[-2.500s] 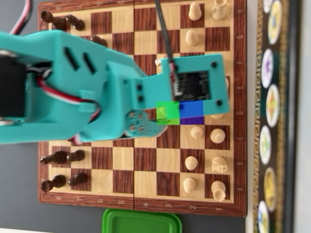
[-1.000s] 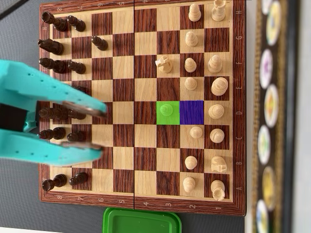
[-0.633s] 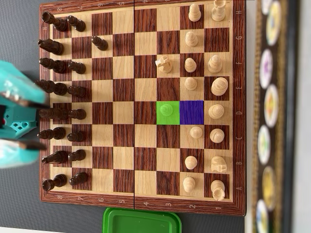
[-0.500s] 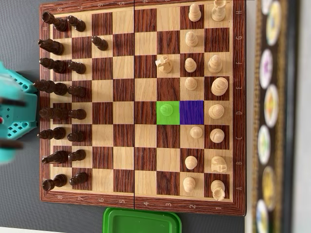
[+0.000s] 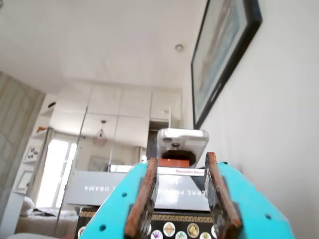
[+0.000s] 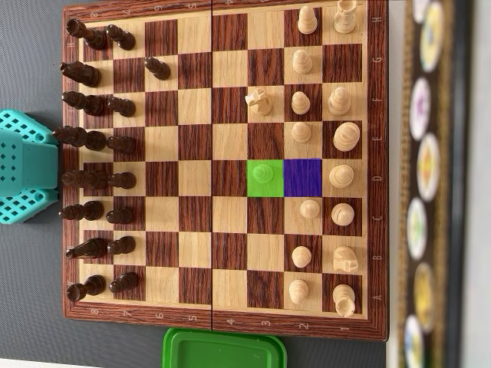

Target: Play chess

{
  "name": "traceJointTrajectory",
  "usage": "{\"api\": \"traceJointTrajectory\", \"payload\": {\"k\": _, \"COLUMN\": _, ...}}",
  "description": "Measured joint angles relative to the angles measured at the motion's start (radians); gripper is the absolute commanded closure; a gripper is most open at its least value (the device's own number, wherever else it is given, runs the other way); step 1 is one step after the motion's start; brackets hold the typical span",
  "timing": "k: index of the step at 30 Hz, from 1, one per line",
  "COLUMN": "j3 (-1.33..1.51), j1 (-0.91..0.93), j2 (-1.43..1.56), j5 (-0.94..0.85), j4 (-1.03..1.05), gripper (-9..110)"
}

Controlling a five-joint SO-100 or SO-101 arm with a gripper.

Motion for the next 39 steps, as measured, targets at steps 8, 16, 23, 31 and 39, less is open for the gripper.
{"api": "traceJointTrajectory", "payload": {"k": 8, "j3": 0.002, "j1": 0.0, "j2": 0.0, "j5": 0.0, "j4": -0.265, "gripper": 87}}
{"api": "traceJointTrajectory", "payload": {"k": 16, "j3": 0.002, "j1": 0.003, "j2": 0.017, "j5": 0.0, "j4": -0.534, "gripper": 87}}
{"api": "traceJointTrajectory", "payload": {"k": 23, "j3": 0.002, "j1": 0.009, "j2": 0.017, "j5": 0.0, "j4": -0.67, "gripper": 87}}
{"api": "traceJointTrajectory", "payload": {"k": 31, "j3": 0.002, "j1": 0.009, "j2": 0.017, "j5": 0.0, "j4": -0.804, "gripper": 87}}
{"api": "traceJointTrajectory", "payload": {"k": 39, "j3": 0.002, "j1": 0.009, "j2": 0.018, "j5": 0.0, "j4": -0.896, "gripper": 87}}
